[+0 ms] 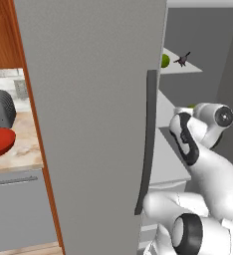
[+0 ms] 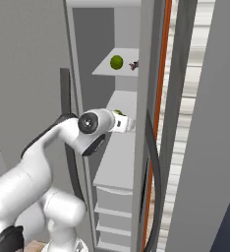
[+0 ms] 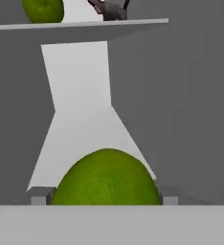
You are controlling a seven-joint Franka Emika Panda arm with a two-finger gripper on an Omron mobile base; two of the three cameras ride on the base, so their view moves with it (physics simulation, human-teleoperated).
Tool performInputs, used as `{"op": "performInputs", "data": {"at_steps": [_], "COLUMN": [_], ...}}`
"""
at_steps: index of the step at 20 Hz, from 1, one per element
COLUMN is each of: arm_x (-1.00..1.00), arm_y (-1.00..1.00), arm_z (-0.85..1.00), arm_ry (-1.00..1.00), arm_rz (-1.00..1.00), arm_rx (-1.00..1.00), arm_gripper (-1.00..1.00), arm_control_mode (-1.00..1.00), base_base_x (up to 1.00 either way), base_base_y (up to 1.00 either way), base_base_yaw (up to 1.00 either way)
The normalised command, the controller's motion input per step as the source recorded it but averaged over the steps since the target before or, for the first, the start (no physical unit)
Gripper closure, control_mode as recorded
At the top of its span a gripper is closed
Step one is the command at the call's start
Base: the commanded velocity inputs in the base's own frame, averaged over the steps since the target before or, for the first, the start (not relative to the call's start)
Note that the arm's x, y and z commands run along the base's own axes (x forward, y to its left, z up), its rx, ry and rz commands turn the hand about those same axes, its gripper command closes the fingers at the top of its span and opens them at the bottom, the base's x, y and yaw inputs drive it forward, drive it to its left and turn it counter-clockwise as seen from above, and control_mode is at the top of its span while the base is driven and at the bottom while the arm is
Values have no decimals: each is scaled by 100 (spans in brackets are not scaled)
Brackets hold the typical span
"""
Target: Take the lime, lime, and fish from the freezer and place them in the bowl on the counter.
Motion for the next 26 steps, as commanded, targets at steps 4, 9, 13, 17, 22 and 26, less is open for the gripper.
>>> {"op": "performInputs", "data": {"at_steps": [4, 9, 13, 17, 22, 26], "arm_x": [-100, -100, -50, 0, 0, 0], "arm_y": [3, 50, 50, 0, 0, 0], "arm_z": [100, 38, -17, 0, 0, 0], "arm_ry": [24, 33, 8, 0, 0, 0], "arm_rz": [-6, -2, 0, 0, 0, 0], "arm_rx": [0, -1, 0, 0, 0, 0], "arm_gripper": [100, 100, 100, 100, 100, 100], "arm_control_mode": [-100, -100, 100, 100, 100, 100], "base_base_x": [0, 0, -50, -61, -6, 26], "base_base_y": [0, 0, 50, 100, 100, 100], "base_base_yaw": [0, 0, 1, 13, 16, 6]}}
